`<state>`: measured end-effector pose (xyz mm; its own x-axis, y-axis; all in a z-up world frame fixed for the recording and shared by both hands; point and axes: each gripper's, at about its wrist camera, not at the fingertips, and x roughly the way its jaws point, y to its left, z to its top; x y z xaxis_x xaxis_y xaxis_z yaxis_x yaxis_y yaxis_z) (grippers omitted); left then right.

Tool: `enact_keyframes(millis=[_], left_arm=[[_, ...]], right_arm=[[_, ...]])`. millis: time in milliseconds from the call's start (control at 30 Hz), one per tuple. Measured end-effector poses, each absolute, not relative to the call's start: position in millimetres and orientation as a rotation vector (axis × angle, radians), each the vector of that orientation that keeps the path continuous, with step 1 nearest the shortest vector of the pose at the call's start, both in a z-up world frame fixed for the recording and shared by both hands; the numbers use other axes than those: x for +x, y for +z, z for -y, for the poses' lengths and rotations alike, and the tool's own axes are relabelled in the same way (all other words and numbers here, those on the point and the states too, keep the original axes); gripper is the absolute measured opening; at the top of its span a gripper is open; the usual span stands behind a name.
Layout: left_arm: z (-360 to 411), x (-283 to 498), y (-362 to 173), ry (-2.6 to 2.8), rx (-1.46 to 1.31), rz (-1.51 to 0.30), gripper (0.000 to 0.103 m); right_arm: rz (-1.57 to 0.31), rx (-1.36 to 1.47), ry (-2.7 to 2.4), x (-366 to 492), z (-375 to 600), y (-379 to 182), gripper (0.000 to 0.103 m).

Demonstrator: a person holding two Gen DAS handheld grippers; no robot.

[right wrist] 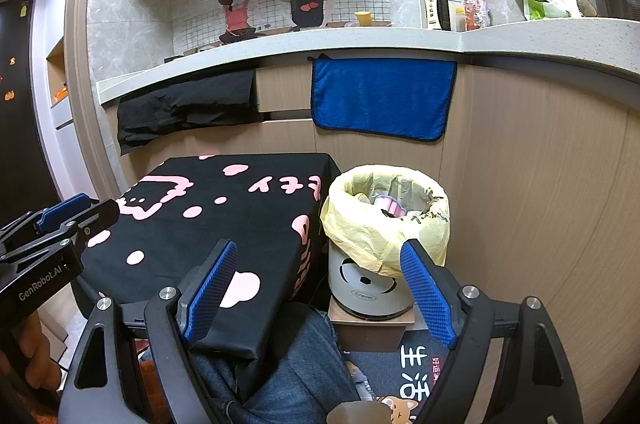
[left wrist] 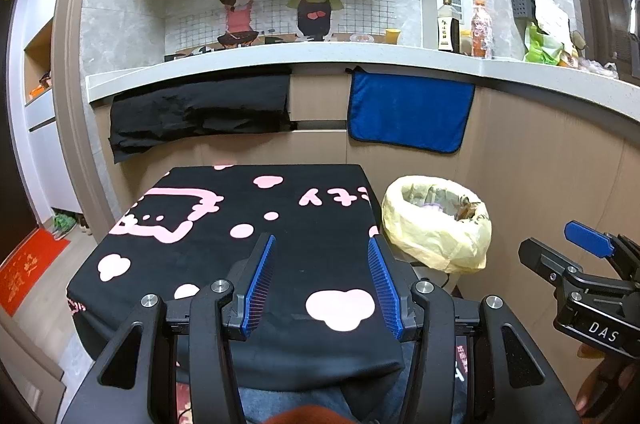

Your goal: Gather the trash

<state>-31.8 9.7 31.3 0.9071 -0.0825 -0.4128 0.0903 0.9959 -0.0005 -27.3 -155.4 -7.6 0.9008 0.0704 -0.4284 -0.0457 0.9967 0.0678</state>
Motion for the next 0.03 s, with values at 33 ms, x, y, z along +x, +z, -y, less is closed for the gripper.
enact_keyframes(millis=[33], left_arm=[[-9.0, -31.6, 30.7, -0.098, 0.015, -0.425, 0.049]], right_arm=[[-0.446, 0.055, 0.056, -27.4, 155.1, -7.5, 0.081]])
